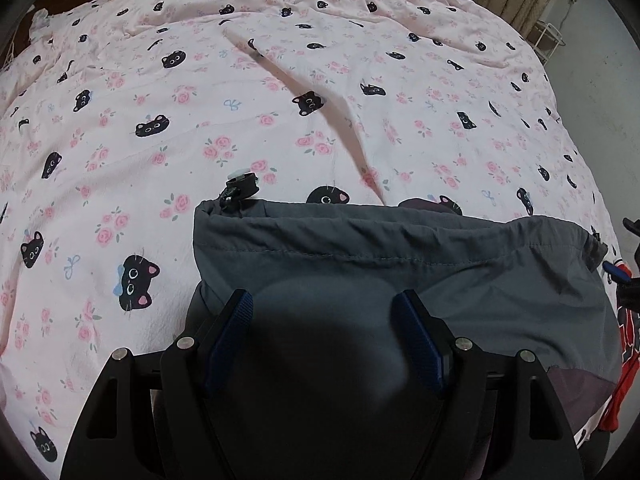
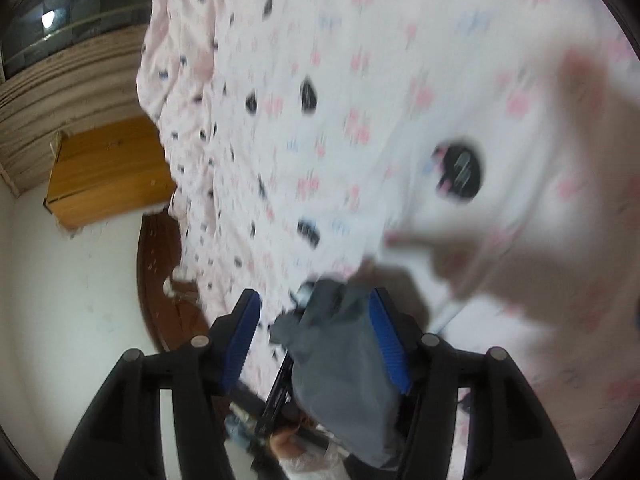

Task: Fold clothes

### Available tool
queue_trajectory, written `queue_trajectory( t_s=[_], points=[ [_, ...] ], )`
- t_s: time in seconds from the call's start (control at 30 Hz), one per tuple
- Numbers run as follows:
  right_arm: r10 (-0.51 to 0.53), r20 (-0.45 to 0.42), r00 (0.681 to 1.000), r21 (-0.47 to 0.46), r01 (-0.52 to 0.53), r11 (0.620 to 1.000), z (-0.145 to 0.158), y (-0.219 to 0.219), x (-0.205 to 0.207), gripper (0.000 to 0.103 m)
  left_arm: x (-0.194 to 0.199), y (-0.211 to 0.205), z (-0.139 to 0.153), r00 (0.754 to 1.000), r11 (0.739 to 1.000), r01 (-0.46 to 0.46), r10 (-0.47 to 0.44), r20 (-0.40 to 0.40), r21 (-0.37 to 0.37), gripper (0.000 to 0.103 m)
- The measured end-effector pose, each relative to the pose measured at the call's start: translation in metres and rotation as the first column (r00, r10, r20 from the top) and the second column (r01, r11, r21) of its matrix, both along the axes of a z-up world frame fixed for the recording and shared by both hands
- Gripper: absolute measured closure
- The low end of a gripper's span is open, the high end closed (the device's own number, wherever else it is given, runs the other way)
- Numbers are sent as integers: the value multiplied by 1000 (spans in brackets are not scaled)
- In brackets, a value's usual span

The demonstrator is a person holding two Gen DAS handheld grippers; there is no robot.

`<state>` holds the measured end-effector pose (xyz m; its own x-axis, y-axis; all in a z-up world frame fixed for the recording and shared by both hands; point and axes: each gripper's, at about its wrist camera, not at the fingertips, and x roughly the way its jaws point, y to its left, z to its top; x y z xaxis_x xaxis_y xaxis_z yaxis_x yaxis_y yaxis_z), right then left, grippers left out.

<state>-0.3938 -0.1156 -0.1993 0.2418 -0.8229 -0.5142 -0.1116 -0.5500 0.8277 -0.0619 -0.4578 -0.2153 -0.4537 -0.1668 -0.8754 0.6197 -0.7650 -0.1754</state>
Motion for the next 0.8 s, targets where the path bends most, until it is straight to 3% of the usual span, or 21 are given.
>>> queue_trajectory(
  t_s=[0.1,0.13,0.2,0.27,0.37,0.47,0.53,0.57,0.67,0.73,0.8],
  points=[
    [25,-189,982,91,-8,996,29,1,-1,44,-1,0,0,1000,1000,0,0,3,-3,32],
    [59,-261,964,126,-27,992,40,-3,4,44,-1,0,0,1000,1000,0,0,3,-3,32],
    [162,-417,894,167,-100,981,67,-21,24,44,-1,0,0,1000,1000,-1,1,3,-4,32],
    [262,-544,797,194,-185,964,90,-41,49,44,-1,1,0,1000,1000,-2,2,3,-6,32],
    [373,-667,645,236,-291,927,104,-66,98,44,0,1,0,1000,1000,-4,4,0,-7,32],
    [468,-755,459,292,-403,867,108,-92,160,44,0,1,1,1000,1000,-5,5,-2,-7,32],
    [511,-769,383,333,-444,832,100,-106,188,44,0,0,1,1000,1000,-6,6,-3,-8,32],
    [523,-773,359,350,-447,823,95,-108,199,44,0,0,1,1000,1000,-6,6,-3,-8,32],
    [545,-771,328,387,-438,811,71,-125,215,44,0,0,1,1000,1000,-5,5,-5,-7,32],
    [550,-760,347,406,-408,818,55,-130,210,45,0,-1,0,1000,1000,-4,4,-3,-9,32],
    [524,-751,401,382,-383,841,40,-130,201,45,0,0,-1,1000,1000,0,0,2,-13,32]
  ],
)
